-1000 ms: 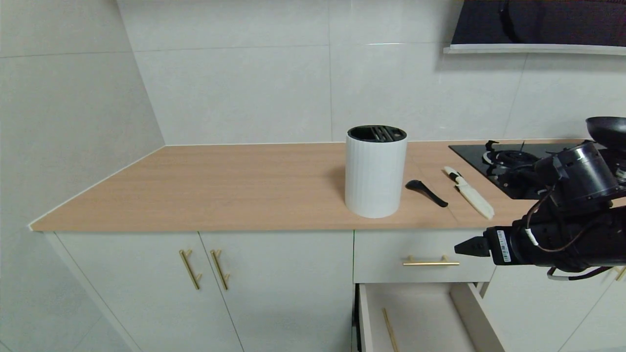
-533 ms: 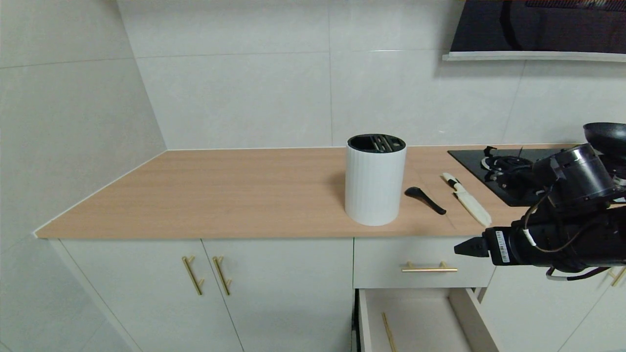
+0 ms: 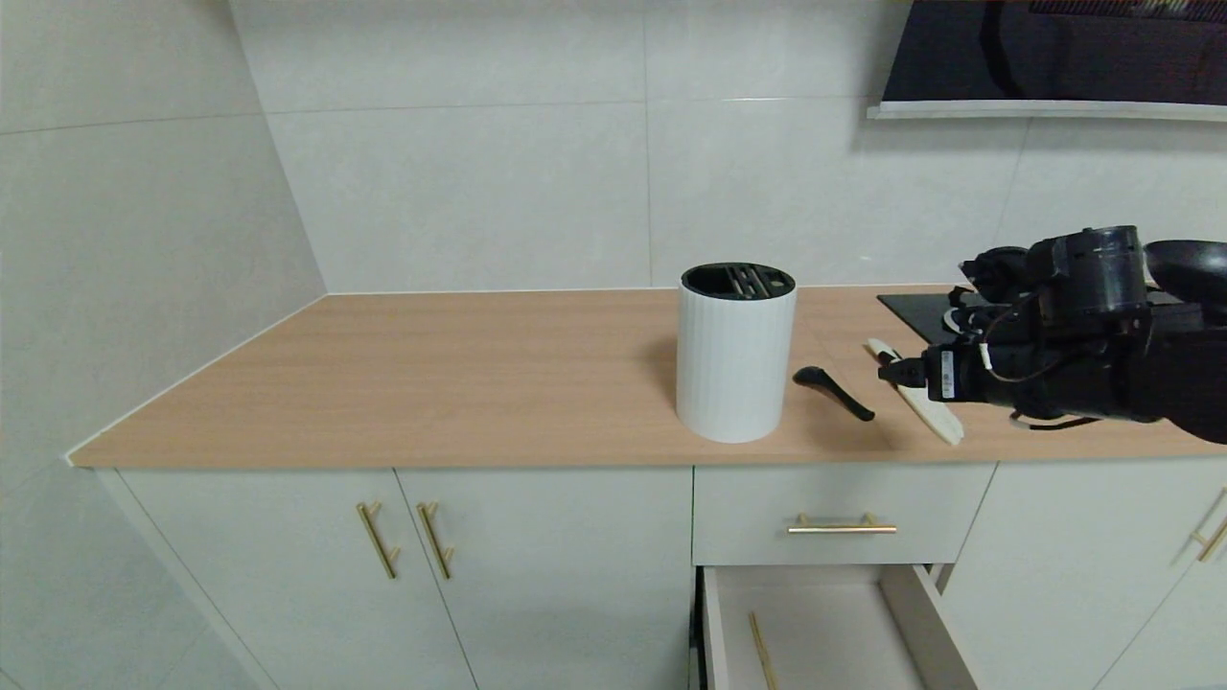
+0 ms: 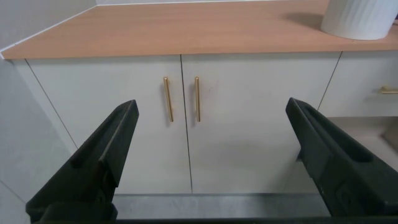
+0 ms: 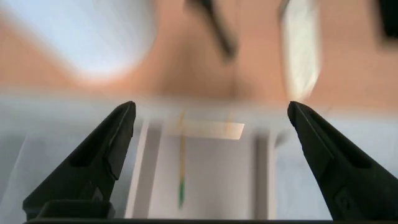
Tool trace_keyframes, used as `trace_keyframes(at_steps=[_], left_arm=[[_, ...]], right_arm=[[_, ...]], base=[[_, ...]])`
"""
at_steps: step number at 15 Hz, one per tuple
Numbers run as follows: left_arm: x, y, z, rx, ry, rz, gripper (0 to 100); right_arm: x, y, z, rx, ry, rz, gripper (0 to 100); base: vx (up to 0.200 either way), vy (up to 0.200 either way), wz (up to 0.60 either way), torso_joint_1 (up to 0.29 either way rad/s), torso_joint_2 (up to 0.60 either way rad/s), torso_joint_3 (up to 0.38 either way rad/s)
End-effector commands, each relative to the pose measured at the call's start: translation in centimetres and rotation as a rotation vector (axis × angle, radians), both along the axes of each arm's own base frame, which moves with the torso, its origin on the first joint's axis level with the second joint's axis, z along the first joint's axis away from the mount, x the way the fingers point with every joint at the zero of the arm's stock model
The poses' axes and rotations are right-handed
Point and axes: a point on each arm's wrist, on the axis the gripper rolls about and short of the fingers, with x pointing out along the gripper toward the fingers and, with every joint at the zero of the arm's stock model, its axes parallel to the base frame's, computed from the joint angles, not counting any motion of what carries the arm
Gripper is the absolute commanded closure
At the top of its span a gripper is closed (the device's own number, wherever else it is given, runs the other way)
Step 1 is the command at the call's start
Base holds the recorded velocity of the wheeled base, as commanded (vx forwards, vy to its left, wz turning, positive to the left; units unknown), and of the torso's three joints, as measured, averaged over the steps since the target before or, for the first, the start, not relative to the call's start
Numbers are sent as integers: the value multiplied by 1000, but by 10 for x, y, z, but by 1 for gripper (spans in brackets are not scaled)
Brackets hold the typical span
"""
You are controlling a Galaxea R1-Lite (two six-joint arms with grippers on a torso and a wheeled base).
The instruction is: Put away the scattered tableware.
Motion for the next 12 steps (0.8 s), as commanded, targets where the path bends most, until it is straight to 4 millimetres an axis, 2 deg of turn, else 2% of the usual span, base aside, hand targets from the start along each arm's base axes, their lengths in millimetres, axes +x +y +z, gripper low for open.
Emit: trace_keyframes(at_steps=[1,4,6,8,12], left_arm=[[0,0,0,0,0,0,0],[0,0,0,0,0,0,0],[0,0,0,0,0,0,0],[0,0,0,0,0,0,0],[0,0,0,0,0,0,0]], right_arm=[[44,1,-21,-35,6,16,0],[58,5,-21,0,-58,109,0],[57,3,-34,38,-22,184,0],[70,-11,-52,44,-53,235,0],[86,-12,-82,-62,-125,272,0]], base=[[0,0,0,0,0,0],[0,0,0,0,0,0],[0,0,0,0,0,0],[0,0,0,0,0,0],[0,0,0,0,0,0]])
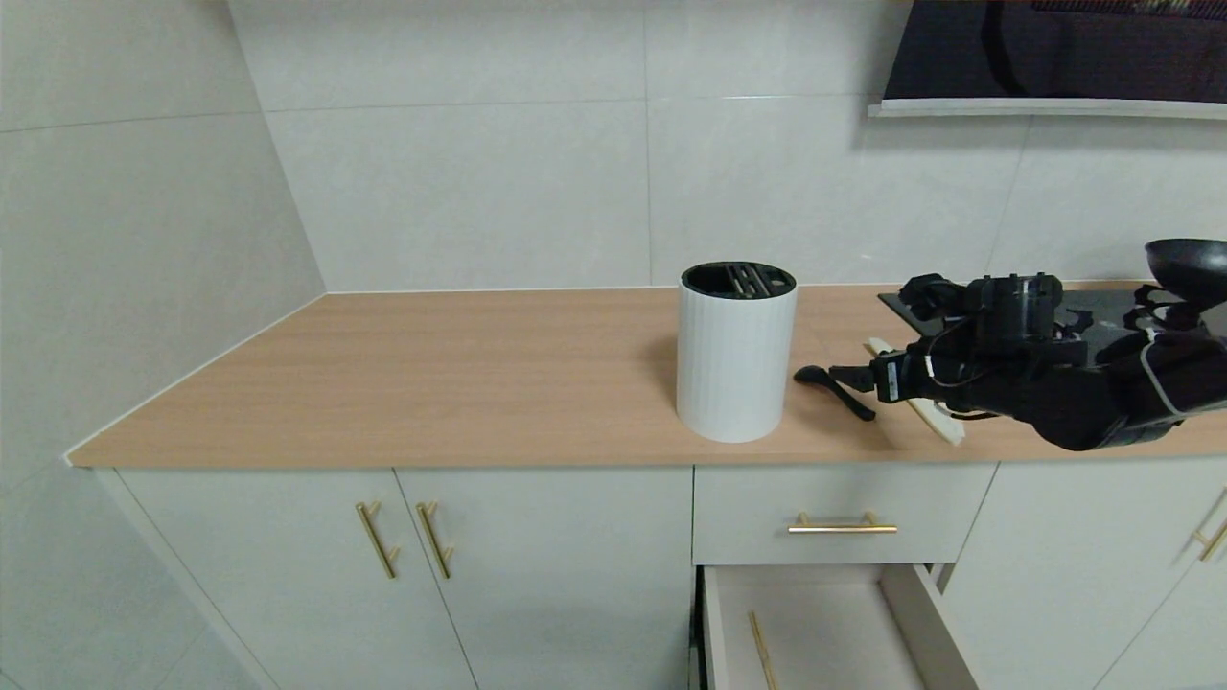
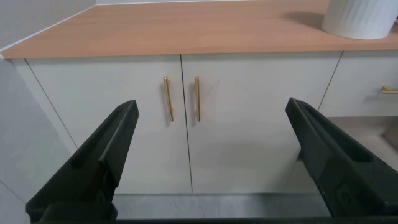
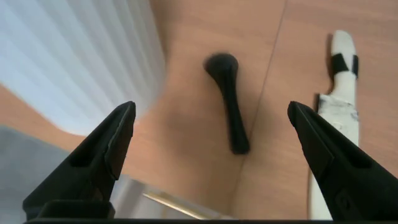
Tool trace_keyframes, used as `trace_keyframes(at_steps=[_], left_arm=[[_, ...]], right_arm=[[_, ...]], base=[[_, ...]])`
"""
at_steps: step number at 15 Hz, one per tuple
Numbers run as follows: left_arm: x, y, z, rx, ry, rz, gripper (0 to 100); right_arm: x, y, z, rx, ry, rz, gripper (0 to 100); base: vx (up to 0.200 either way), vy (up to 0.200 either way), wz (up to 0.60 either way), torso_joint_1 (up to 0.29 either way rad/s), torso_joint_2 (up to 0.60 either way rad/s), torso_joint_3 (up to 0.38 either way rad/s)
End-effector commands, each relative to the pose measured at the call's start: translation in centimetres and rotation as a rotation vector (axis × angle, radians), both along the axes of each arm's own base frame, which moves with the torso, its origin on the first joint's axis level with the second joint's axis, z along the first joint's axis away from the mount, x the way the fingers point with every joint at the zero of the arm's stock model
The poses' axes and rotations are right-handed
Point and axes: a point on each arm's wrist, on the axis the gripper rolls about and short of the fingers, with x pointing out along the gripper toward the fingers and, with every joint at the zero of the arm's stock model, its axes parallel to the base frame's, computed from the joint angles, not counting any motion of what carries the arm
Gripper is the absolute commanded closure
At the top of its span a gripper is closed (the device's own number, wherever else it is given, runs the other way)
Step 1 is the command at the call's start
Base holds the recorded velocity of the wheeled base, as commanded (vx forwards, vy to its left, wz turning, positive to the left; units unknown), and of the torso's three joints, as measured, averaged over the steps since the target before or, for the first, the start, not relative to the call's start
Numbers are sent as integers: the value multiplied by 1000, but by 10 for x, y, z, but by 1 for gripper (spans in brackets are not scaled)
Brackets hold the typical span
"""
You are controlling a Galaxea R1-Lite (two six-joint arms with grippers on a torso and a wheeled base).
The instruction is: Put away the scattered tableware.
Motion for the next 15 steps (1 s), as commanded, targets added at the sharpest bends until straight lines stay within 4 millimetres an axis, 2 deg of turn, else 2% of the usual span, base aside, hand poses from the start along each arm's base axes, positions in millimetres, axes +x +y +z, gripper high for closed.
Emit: trace_keyframes(at_steps=[1,6,15], left_arm=[[0,0,0,0,0,0,0],[0,0,0,0,0,0,0],[0,0,0,0,0,0,0]], right_arm=[[11,-2,-31,-14,34,-5,0],[27,-2,-54,-10,55,-5,0],[36,-11,-64,-1,121,-40,0]], base=[[0,0,0,0,0,0],[0,0,0,0,0,0],[0,0,0,0,0,0]])
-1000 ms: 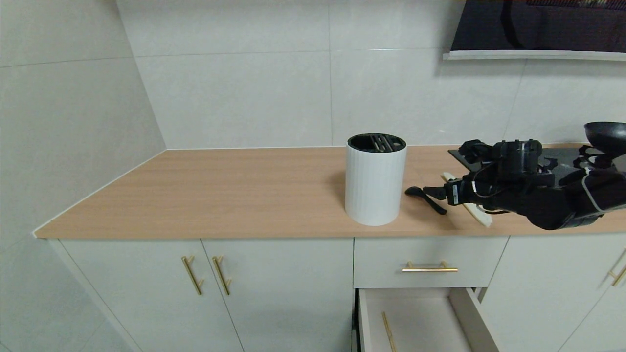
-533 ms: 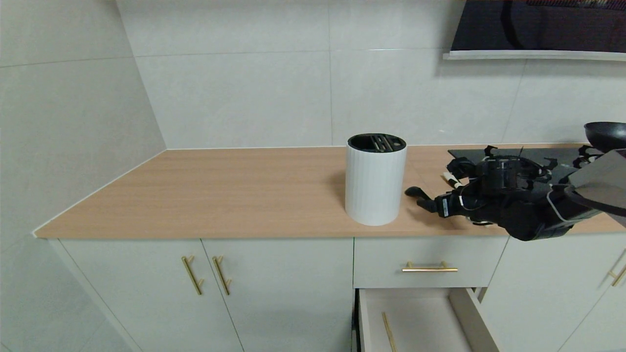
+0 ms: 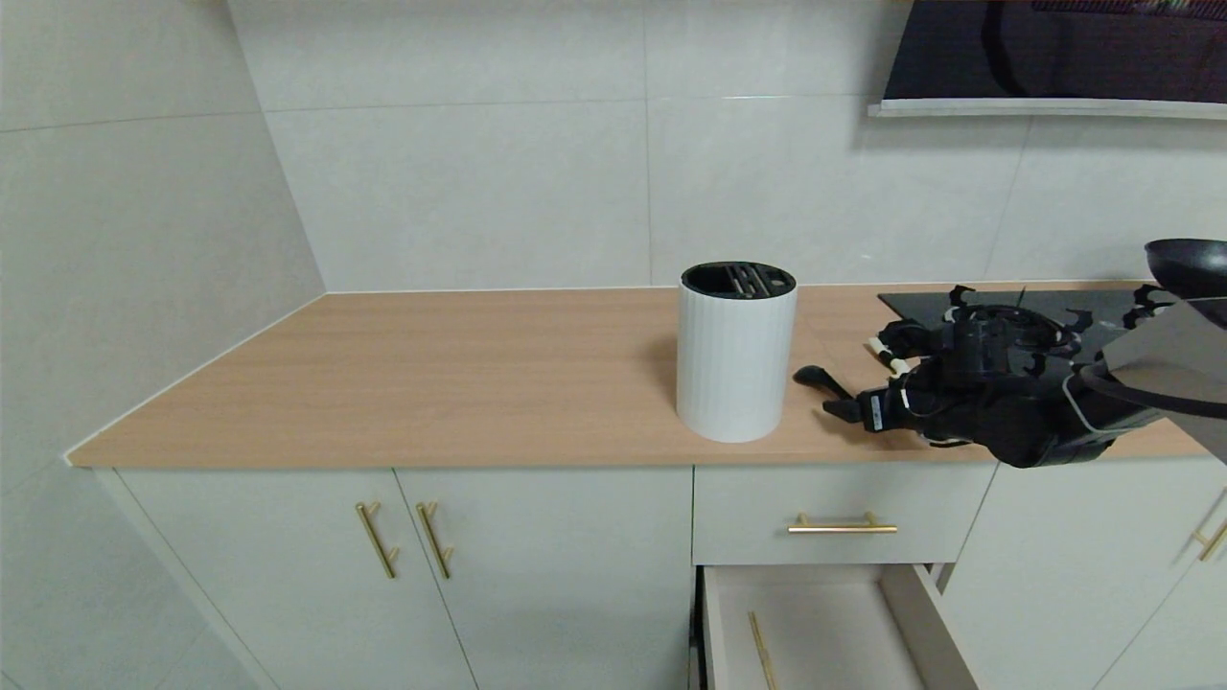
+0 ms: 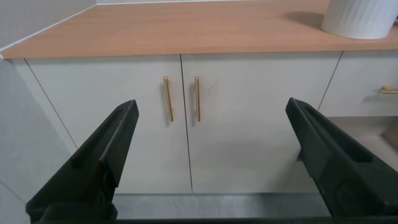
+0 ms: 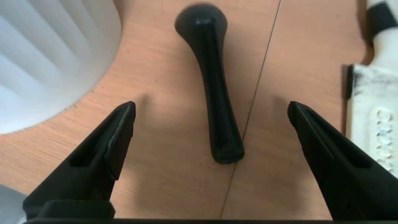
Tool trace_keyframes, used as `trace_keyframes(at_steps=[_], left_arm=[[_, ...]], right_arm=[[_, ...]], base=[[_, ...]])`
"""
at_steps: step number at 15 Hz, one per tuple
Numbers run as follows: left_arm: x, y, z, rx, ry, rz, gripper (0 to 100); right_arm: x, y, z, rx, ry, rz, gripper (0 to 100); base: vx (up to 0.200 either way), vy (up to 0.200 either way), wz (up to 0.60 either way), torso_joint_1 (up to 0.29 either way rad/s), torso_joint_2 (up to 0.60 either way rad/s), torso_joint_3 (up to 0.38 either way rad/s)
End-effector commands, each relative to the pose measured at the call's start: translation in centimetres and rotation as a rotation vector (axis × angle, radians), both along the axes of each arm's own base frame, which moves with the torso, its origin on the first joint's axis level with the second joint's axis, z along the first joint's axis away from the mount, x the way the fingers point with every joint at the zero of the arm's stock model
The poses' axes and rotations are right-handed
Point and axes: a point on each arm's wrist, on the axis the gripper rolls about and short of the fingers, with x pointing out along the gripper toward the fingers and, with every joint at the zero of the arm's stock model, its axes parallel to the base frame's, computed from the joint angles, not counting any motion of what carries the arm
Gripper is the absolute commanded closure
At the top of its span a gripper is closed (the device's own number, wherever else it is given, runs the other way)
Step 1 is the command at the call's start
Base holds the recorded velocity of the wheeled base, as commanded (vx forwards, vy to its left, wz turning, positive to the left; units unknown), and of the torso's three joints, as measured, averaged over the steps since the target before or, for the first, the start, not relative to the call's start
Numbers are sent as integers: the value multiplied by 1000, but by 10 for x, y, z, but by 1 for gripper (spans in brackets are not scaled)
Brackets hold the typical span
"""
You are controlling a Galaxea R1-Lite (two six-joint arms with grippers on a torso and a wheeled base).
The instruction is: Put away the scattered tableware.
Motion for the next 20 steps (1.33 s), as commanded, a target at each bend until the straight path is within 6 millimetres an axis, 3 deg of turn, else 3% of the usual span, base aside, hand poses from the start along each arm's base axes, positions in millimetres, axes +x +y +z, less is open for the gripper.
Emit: trace_keyframes(at_steps=[1,7,8,16,20], left_arm=[[0,0,0,0,0,0,0],[0,0,0,0,0,0,0],[0,0,0,0,0,0,0],[0,0,0,0,0,0,0],[0,0,0,0,0,0,0]], right_arm=[[2,0,-6,-4,12,0,0],[5,2,-13,-6,22,1,0],[6,2,-14,-6,22,1,100],[7,2,-15,-9,21,-8,100],[2,1,9,-23,59,-66,100]], base=[[0,0,0,0,0,0],[0,0,0,0,0,0],[0,0,0,0,0,0],[0,0,0,0,0,0],[0,0,0,0,0,0]])
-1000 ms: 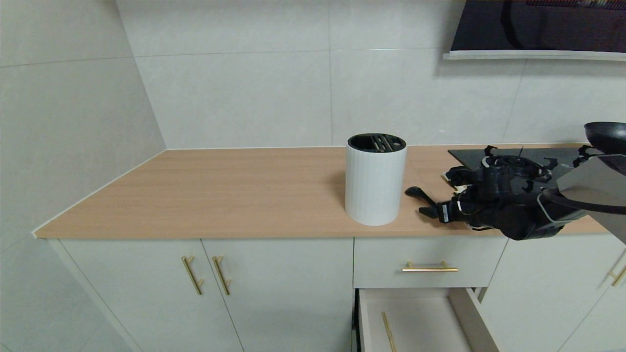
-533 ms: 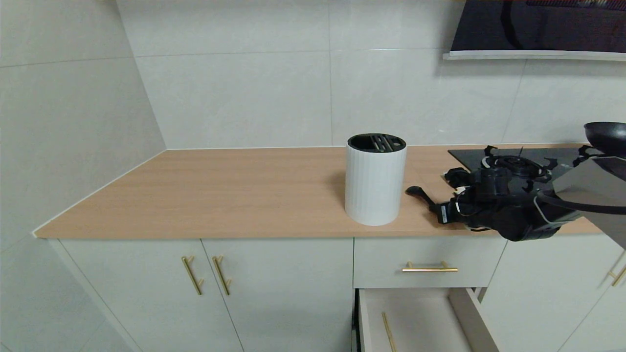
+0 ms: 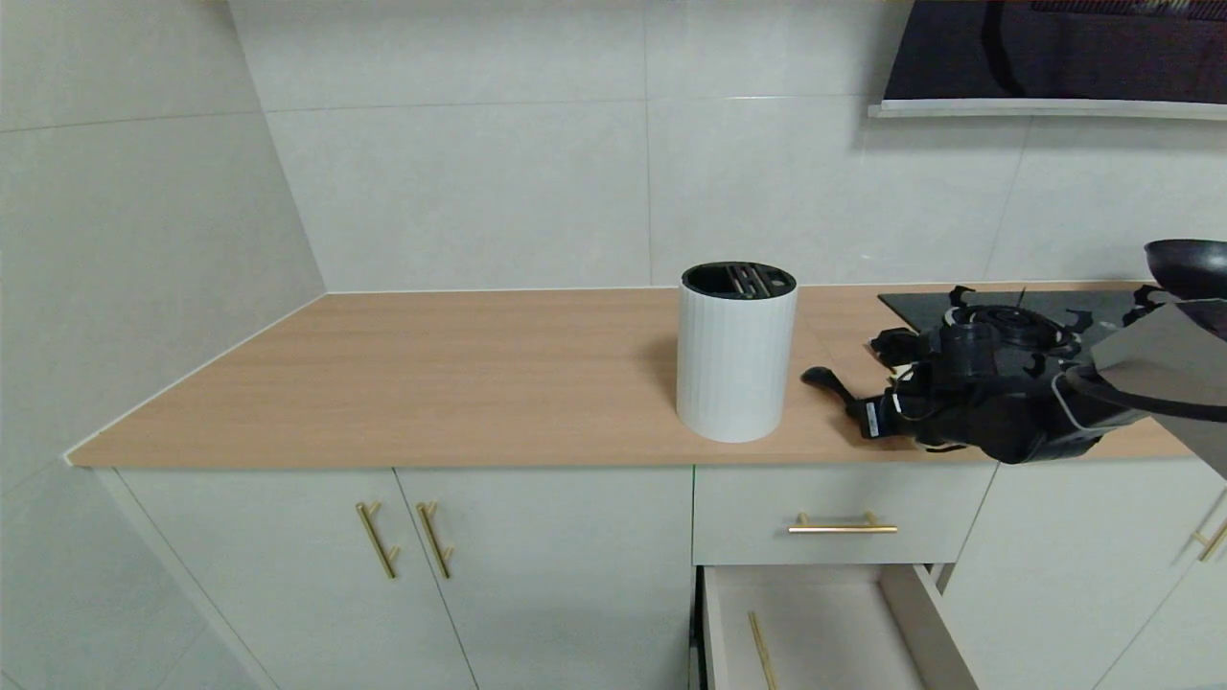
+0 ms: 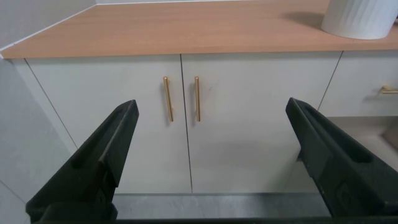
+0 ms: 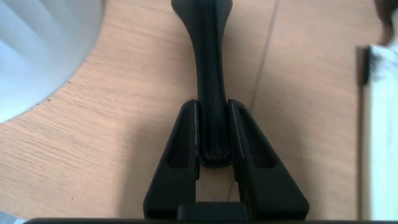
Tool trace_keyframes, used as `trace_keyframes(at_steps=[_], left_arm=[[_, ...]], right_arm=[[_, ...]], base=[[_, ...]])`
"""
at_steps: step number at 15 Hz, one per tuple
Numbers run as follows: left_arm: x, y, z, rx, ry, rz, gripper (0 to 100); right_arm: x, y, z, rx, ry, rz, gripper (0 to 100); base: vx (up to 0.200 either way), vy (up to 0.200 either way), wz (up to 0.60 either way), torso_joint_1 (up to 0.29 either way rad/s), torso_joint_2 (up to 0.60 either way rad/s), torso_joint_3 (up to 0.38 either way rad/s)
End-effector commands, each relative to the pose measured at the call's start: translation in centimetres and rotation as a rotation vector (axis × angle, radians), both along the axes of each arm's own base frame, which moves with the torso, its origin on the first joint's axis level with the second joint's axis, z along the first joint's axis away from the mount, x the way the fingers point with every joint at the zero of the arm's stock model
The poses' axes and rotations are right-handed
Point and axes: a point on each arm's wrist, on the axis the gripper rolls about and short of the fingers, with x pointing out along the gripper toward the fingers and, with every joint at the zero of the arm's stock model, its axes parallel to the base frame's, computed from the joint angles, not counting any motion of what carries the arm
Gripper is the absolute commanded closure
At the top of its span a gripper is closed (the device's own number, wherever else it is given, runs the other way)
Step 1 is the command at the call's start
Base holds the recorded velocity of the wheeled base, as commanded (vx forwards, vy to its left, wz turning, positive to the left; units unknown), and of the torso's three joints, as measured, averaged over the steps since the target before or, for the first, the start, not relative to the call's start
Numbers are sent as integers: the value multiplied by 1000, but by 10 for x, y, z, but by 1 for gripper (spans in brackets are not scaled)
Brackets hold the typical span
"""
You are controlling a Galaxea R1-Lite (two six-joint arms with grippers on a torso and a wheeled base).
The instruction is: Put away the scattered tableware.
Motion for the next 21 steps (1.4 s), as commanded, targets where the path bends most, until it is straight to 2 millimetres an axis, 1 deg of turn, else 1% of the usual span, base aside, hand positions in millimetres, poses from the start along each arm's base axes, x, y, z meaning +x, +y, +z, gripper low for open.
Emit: trace_keyframes(at_steps=[1,2,3,5,6,7,8,9,10,11,12,13,14,15,16,17,18,21], left_arm=[[0,0,0,0,0,0,0],[0,0,0,0,0,0,0],[0,0,0,0,0,0,0],[0,0,0,0,0,0,0],[0,0,0,0,0,0,0],[0,0,0,0,0,0,0],[0,0,0,0,0,0,0],[0,0,0,0,0,0,0],[0,0,0,0,0,0,0],[0,0,0,0,0,0,0],[0,0,0,0,0,0,0],[0,0,0,0,0,0,0],[0,0,0,0,0,0,0],[0,0,0,0,0,0,0],[0,0,0,0,0,0,0],[0,0,0,0,0,0,0],[0,0,0,0,0,0,0],[0,0,0,0,0,0,0]], right_arm=[[-5,1,28,28,-13,-20,100],[-8,1,35,40,-8,-28,100],[-20,1,59,57,0,-37,100],[-50,-2,97,90,37,-88,100],[-68,-5,118,125,57,-112,100],[-91,-6,137,152,84,-127,100],[-105,-3,145,153,104,-121,100],[-134,-4,152,146,142,-119,100],[-158,-4,156,140,153,-113,100],[-181,-3,154,135,177,-99,100],[-197,-5,149,130,195,-93,100],[-208,-7,146,132,203,-93,100],[-216,-8,139,129,223,-97,100],[-219,-9,137,126,229,-98,100],[-227,-10,130,122,253,-94,100],[-227,-10,128,119,259,-95,100],[-229,-10,119,109,291,-92,100],[-226,-9,114,106,301,-94,100]], base=[[0,0,0,0,0,0],[0,0,0,0,0,0],[0,0,0,0,0,0],[0,0,0,0,0,0],[0,0,0,0,0,0],[0,0,0,0,0,0],[0,0,0,0,0,0],[0,0,0,0,0,0],[0,0,0,0,0,0],[0,0,0,0,0,0],[0,0,0,0,0,0],[0,0,0,0,0,0],[0,0,0,0,0,0],[0,0,0,0,0,0],[0,0,0,0,0,0],[0,0,0,0,0,0],[0,0,0,0,0,0],[0,0,0,0,0,0]])
